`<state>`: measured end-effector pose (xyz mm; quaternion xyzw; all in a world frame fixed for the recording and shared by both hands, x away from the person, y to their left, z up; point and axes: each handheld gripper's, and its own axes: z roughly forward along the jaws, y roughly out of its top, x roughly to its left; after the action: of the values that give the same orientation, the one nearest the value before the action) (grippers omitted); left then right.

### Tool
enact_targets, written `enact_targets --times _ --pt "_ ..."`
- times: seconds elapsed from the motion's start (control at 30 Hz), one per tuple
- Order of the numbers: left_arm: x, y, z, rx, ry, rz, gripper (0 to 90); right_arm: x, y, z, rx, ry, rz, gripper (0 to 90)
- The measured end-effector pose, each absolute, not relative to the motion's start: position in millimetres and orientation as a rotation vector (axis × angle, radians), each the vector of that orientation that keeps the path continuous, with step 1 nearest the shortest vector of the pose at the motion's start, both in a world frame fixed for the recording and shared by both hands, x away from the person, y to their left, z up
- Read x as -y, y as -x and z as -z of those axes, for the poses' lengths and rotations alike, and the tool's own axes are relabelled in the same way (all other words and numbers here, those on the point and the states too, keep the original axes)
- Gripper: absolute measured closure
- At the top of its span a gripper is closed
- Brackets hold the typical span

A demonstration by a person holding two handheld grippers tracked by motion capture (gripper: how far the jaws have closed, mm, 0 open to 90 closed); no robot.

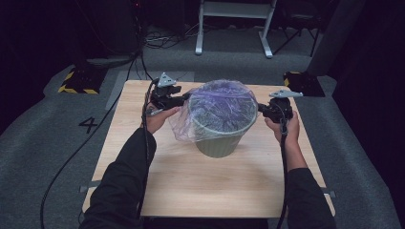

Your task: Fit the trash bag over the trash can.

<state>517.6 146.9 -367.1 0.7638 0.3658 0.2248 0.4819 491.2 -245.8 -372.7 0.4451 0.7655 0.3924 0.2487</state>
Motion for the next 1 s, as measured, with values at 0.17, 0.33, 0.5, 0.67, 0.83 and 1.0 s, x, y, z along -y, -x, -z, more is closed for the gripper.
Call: enact_targets --times 0.17,0.33,0.5,0.67,0.83,1.0 --pt "-163.9 -516.6 368.7 -0.9 -1.794 -0.448 34.6 246.8 -490.0 377.6 -2.089 -1.218 -1.085 90.0" --pt "-182.5 -492.0 347.4 -0.783 -1.734 -0.432 20.2 252.0 -483.5 372.6 -2.069 -1.206 -1.127 90.0" --pt "-194.7 -470.8 329.4 -0.749 -1.758 -0.412 16.9 253.9 -477.5 366.4 -2.062 -1.187 -1.115 90.0" --pt "-209.0 -463.7 328.5 -0.737 -1.804 -0.407 15.8 261.3 -474.1 362.9 -2.029 -1.192 -1.122 90.0" --pt "-195.5 -430.3 330.8 -0.594 -1.811 -0.424 15.6 264.6 -469.5 355.9 -2.012 -1.179 -1.139 90.0" --pt "-159.4 -390.4 336.6 -0.465 -1.836 -0.451 15.6 262.0 -464.8 352.0 -2.025 -1.151 -1.136 90.0"
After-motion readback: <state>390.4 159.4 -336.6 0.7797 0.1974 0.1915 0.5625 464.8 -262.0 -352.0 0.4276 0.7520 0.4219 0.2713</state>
